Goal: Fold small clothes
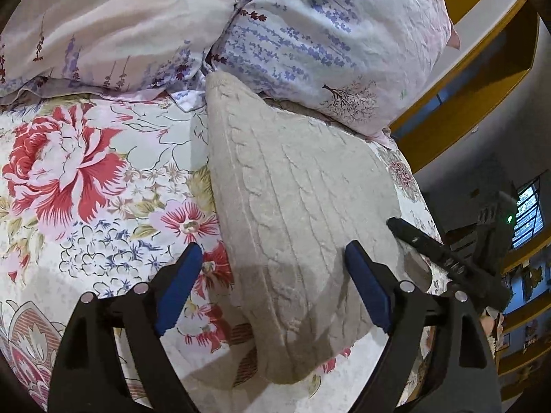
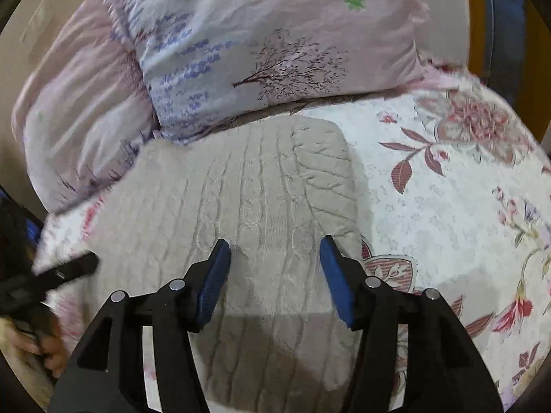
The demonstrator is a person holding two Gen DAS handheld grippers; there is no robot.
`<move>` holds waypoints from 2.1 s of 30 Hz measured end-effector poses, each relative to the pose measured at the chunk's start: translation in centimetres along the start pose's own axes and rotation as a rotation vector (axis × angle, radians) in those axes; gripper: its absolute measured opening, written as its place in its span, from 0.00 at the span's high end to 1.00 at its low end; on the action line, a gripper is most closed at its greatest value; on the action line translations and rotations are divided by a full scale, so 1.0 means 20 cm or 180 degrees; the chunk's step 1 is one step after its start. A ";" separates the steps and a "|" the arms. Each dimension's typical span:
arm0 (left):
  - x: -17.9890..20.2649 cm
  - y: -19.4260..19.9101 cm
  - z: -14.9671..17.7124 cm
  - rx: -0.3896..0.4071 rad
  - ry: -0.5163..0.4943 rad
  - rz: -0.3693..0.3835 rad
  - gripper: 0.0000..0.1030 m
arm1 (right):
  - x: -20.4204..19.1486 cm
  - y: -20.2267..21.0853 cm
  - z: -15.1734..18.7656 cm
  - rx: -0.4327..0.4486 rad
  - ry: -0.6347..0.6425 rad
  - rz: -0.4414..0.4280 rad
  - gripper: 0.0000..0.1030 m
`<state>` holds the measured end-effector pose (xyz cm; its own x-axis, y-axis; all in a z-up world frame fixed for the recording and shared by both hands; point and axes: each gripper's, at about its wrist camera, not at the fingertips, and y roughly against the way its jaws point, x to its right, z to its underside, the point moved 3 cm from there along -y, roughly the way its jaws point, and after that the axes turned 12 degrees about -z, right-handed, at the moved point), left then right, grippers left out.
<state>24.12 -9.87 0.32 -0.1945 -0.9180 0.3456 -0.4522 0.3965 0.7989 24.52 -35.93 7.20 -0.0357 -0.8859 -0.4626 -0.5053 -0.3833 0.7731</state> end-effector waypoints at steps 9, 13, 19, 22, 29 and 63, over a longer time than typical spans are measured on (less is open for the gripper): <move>-0.11 -0.01 -0.07 -0.0144 0.0540 0.0552 0.18 | 0.30 0.10 -0.09 0.0132 -0.1096 -0.0492 0.27; -0.11 -0.03 -0.10 -0.0131 0.0590 0.0614 0.19 | 0.37 0.03 -0.08 -0.0038 -0.1296 -0.0660 0.27; -0.09 -0.10 -0.10 -0.0247 0.0639 0.0712 0.19 | 0.36 -0.04 -0.09 -0.0165 -0.1200 -0.0802 0.28; -0.08 -0.15 -0.10 -0.0318 0.0677 0.0747 0.19 | 0.33 -0.08 -0.09 -0.0219 -0.1119 -0.0912 0.31; -0.06 -0.20 -0.11 -0.0360 0.0742 0.0739 0.36 | 0.29 -0.16 -0.07 -0.0297 -0.0983 -0.1093 0.58; -0.79 0.40 0.03 0.0433 0.0593 -0.0302 0.39 | -0.54 -0.34 0.07 -0.0254 0.0257 -0.0544 0.56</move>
<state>23.07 7.73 1.00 0.0126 -0.9301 0.3670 -0.5763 0.2932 0.7629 27.20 -23.41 6.33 0.1155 -0.8229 -0.5562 -0.4281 -0.5466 0.7197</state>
